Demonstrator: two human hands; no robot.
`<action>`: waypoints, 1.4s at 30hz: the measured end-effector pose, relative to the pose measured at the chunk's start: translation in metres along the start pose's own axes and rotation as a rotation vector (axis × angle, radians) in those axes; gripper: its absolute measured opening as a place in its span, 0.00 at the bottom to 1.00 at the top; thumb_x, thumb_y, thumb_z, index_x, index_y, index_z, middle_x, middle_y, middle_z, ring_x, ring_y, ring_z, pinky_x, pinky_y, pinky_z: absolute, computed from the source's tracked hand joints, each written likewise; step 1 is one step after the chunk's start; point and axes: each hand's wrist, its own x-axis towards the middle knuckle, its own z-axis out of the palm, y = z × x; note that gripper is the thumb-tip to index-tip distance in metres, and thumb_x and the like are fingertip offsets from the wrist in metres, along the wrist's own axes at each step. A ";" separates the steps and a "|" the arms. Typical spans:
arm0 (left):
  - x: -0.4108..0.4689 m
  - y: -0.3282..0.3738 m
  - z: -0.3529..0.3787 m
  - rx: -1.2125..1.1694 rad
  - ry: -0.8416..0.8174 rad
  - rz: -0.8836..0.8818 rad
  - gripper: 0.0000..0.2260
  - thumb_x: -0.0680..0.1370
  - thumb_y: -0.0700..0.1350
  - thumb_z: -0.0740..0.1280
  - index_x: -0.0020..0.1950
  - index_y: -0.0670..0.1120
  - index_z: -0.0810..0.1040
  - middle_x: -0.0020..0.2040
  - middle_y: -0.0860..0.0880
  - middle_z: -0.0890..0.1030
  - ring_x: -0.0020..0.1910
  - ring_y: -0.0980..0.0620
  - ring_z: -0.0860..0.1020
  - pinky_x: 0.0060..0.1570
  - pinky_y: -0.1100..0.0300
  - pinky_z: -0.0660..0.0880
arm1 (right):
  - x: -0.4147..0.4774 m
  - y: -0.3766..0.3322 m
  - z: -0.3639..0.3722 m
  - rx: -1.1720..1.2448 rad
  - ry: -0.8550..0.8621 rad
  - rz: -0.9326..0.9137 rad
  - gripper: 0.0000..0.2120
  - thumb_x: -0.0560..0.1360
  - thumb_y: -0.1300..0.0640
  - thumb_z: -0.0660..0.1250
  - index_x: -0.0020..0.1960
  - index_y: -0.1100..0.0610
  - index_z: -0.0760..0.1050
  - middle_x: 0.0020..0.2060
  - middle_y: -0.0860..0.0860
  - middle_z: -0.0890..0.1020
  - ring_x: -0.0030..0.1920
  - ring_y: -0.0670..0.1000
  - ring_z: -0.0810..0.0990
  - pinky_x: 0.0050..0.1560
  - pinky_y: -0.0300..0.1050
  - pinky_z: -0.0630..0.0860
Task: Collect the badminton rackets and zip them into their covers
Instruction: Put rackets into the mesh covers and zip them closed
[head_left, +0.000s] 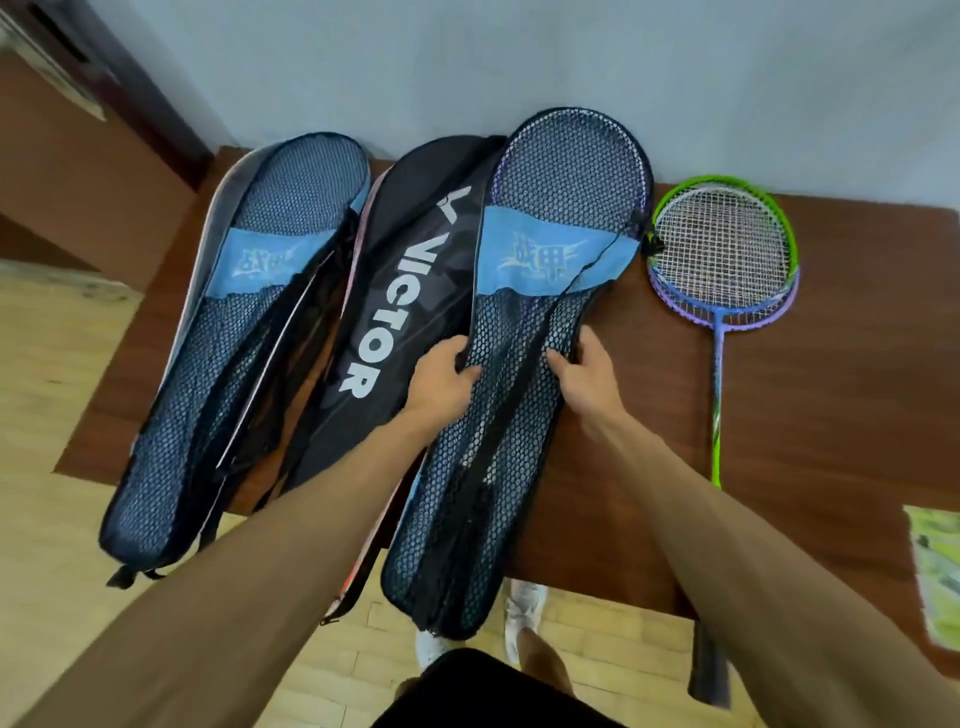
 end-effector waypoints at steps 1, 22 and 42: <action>-0.001 0.003 -0.008 -0.006 0.006 0.000 0.09 0.78 0.39 0.65 0.57 0.42 0.77 0.56 0.45 0.81 0.56 0.46 0.77 0.57 0.54 0.72 | -0.003 -0.009 0.001 -0.007 -0.002 -0.027 0.16 0.78 0.62 0.63 0.66 0.56 0.71 0.59 0.48 0.78 0.58 0.47 0.75 0.57 0.42 0.71; 0.024 -0.087 -0.155 -0.196 -0.118 -0.064 0.14 0.79 0.43 0.64 0.64 0.41 0.74 0.60 0.45 0.79 0.57 0.46 0.78 0.61 0.48 0.74 | 0.004 -0.076 0.150 -0.197 0.029 0.097 0.12 0.76 0.59 0.67 0.59 0.58 0.72 0.56 0.53 0.80 0.57 0.56 0.78 0.58 0.52 0.76; -0.006 -0.154 -0.216 -0.073 0.045 -0.025 0.07 0.78 0.42 0.64 0.53 0.46 0.79 0.48 0.50 0.80 0.47 0.53 0.77 0.44 0.64 0.71 | -0.060 -0.072 0.236 -0.632 -0.034 -0.553 0.10 0.75 0.63 0.64 0.57 0.60 0.74 0.48 0.53 0.74 0.49 0.53 0.73 0.51 0.49 0.74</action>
